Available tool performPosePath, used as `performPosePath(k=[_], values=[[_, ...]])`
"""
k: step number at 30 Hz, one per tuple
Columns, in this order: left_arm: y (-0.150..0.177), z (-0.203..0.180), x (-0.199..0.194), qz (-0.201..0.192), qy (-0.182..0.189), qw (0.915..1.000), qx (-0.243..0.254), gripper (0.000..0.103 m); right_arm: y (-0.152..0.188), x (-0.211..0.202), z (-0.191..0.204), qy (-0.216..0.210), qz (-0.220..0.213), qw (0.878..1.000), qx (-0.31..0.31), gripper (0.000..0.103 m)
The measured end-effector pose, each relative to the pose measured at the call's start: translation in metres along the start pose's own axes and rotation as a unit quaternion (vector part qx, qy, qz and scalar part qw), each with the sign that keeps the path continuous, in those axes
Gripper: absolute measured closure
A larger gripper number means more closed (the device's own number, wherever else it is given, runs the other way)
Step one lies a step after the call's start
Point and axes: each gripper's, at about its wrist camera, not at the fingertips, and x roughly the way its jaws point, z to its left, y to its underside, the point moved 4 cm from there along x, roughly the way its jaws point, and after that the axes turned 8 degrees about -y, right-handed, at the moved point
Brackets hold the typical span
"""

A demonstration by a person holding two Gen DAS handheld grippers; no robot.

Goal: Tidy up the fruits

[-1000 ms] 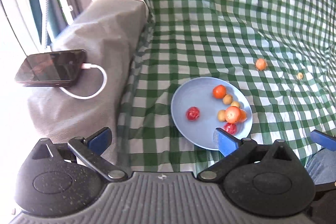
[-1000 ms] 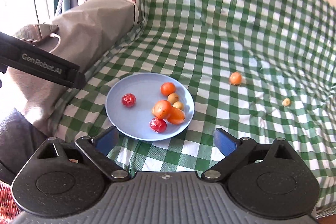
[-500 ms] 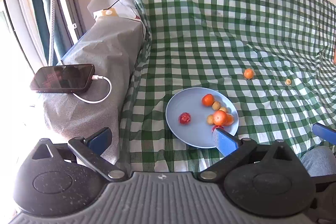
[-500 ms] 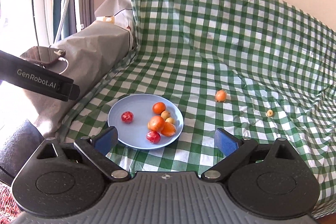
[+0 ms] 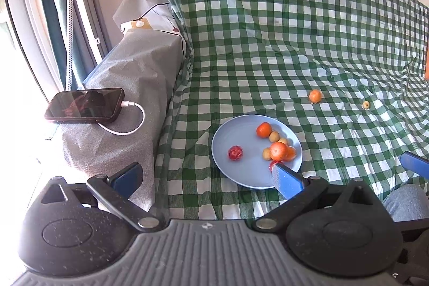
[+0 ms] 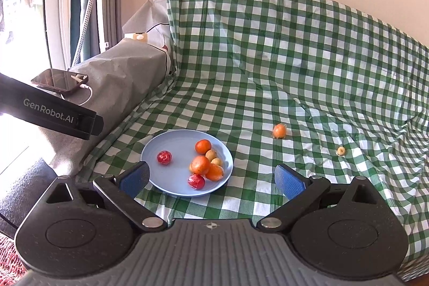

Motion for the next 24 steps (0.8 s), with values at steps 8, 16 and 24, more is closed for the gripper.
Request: performPosePath(k=[8,16,24], values=[[0.001,0.000,0.006,0.008,0.000,1.0000,0.006,0.001,0.002,0.004,-0.001,-0.002,0.006,1.000,0.004,0.004],[-0.002,-0.003,0.021,0.022,-0.001,0.9997,0.012,0.001,0.005,0.015,-0.006,-0.008,0.022,1.000,0.016,0.004],[-0.006,-0.013,0.048,0.054,-0.006,0.9982,0.026,0.001,0.012,0.036,-0.020,-0.013,0.048,0.998,0.044,0.004]])
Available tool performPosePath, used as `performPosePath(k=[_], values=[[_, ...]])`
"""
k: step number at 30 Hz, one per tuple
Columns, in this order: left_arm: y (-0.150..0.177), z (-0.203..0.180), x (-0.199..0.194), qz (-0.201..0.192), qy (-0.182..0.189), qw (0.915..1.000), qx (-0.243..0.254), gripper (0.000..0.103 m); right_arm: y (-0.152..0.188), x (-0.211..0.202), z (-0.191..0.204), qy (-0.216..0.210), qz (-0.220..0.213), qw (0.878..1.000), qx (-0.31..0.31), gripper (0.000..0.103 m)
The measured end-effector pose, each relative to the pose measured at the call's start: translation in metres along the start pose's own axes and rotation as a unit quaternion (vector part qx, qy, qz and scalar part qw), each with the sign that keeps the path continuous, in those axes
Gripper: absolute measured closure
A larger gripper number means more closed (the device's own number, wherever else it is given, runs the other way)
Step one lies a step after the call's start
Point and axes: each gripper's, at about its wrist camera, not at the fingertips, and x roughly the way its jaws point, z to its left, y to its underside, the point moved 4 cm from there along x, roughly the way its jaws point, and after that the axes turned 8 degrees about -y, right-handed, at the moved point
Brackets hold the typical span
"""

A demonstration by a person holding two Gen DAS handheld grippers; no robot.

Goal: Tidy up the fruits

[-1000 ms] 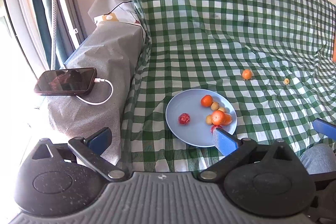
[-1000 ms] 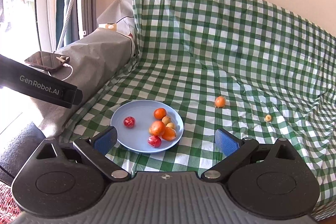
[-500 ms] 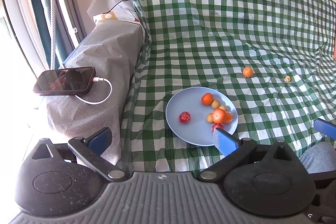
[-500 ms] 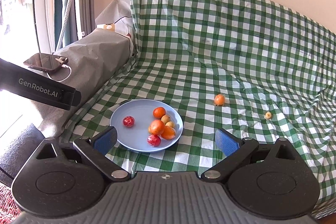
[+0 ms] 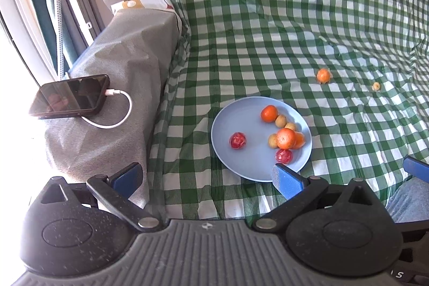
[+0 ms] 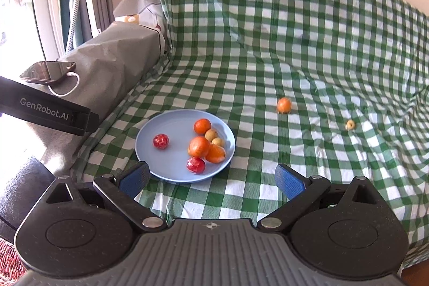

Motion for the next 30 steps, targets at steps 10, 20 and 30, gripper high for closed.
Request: performPosePath(k=[10,20,30], values=[[-0.033,-0.039,0.024,0.007,0.010,0.9995,0.029,0.001,-0.002,0.025,-0.041,0.021,0.016,0.998,0.053,0.004],[-0.090,-0.125,0.075,0.011,0.051,0.9964,0.067,0.001,-0.006,0.051,-0.140,0.110,0.015,0.988,0.108,0.004],[-0.156,-0.248,0.173,-0.014,0.087,0.9908,0.103,0.001,-0.032,0.130,-0.270,0.185,-0.011,0.976,0.117,0.004]])
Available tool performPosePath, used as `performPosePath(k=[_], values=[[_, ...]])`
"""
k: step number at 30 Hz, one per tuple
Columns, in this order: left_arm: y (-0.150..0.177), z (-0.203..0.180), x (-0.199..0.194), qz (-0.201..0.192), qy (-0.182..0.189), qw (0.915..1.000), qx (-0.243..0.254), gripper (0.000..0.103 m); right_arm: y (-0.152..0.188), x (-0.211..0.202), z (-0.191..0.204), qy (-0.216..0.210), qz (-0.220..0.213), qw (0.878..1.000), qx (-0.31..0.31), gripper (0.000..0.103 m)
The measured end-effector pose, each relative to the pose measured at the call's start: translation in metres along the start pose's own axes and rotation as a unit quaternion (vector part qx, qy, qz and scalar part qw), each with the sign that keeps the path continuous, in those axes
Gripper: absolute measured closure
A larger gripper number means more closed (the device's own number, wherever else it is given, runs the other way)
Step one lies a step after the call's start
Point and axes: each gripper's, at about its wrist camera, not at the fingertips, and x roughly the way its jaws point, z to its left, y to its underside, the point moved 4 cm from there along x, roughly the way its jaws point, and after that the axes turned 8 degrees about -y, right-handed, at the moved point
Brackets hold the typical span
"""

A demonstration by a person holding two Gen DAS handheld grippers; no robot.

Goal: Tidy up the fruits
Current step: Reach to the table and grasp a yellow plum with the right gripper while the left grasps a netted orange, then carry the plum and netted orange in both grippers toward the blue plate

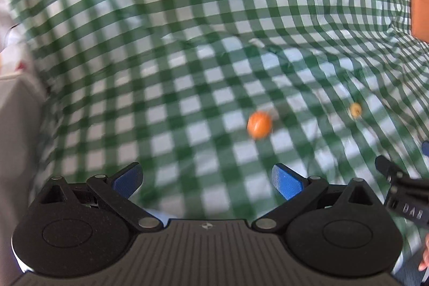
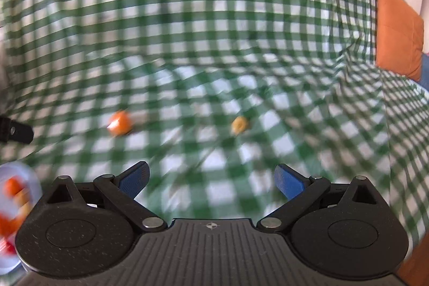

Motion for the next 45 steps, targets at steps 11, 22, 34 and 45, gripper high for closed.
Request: performPosePath(k=[11,22,34,45], values=[[-0.038,-0.069,0.136,0.054,0.028,0.9966,0.055,0.001,-0.025,0.162,-0.055,0.022,0.031,0.999,0.029,0.038],[-0.042,-0.066,0.139,0.052,0.065,0.9955,0.046,0.062,-0.013,0.163,-0.054,0.019,-0.002,1.000,0.022,0.073],[-0.009,-0.028,0.017,0.053,0.020,0.9976,0.039,0.062,-0.010,0.058,-0.024,-0.009,0.000,1.000,0.023,0.077],[0.089,0.051,-0.115,0.068,-0.004,0.9976,0.009,0.062,0.020,-0.100,0.078,-0.120,-0.020,0.992,-0.034,0.077]])
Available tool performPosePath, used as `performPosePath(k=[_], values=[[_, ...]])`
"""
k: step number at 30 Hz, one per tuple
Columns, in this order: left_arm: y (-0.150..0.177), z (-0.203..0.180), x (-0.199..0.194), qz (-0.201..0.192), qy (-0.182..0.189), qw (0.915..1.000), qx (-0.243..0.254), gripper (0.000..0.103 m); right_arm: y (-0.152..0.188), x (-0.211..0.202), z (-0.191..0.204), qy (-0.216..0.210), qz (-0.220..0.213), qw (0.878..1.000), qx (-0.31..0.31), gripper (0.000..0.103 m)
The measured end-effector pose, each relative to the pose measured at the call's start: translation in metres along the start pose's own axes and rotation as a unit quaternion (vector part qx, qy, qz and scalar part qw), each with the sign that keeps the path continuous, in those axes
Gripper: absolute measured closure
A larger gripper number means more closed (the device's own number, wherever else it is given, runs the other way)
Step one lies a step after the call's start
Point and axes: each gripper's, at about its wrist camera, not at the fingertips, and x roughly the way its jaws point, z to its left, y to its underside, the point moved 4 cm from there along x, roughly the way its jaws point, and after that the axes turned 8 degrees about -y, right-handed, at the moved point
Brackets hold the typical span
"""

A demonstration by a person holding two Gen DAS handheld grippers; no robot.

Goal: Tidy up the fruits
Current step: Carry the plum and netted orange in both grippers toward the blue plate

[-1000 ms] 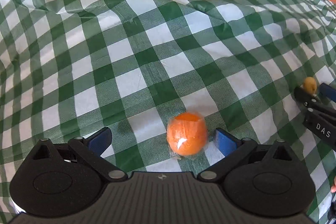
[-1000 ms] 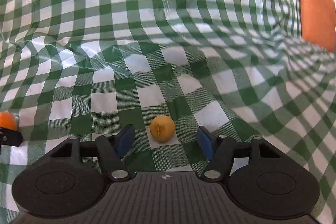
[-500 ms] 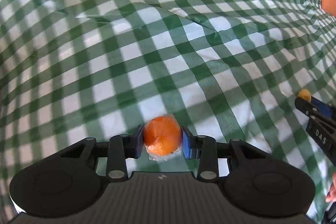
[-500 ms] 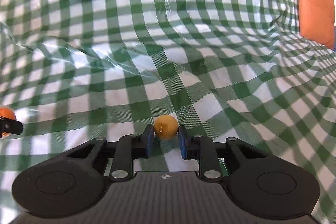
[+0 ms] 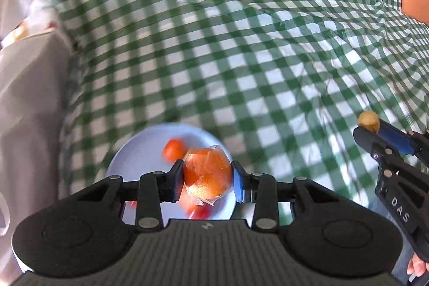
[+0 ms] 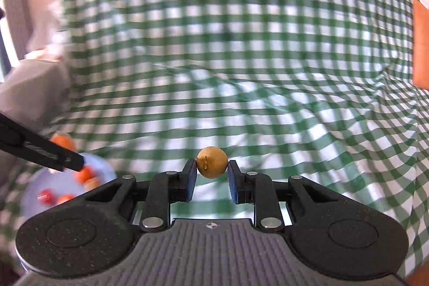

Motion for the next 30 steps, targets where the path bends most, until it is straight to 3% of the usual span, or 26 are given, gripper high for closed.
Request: performPosePath(k=[9,14,21,30], values=[[0.102,0.074,-0.061,0.005,-0.014,0.9984,-0.055,0.062,0.030,-0.082,0.116,-0.097,0.013,0.994,-0.045,0.077],[0.141,0.101,-0.077,0.003,-0.023,0.9960,-0.086,0.062,0.044,-0.105,0.162,-0.133,0.024,0.987,-0.084,0.077],[0.152,0.115,-0.089,-0.014,-0.018,0.9940,-0.107,0.062,0.047,-0.124,0.188,-0.131,0.015,0.985,-0.113,0.077],[0.152,0.111,-0.093,-0.025,-0.013,0.9936,-0.109,0.062,0.048,-0.129,0.181,-0.121,0.010,0.986,-0.111,0.077]])
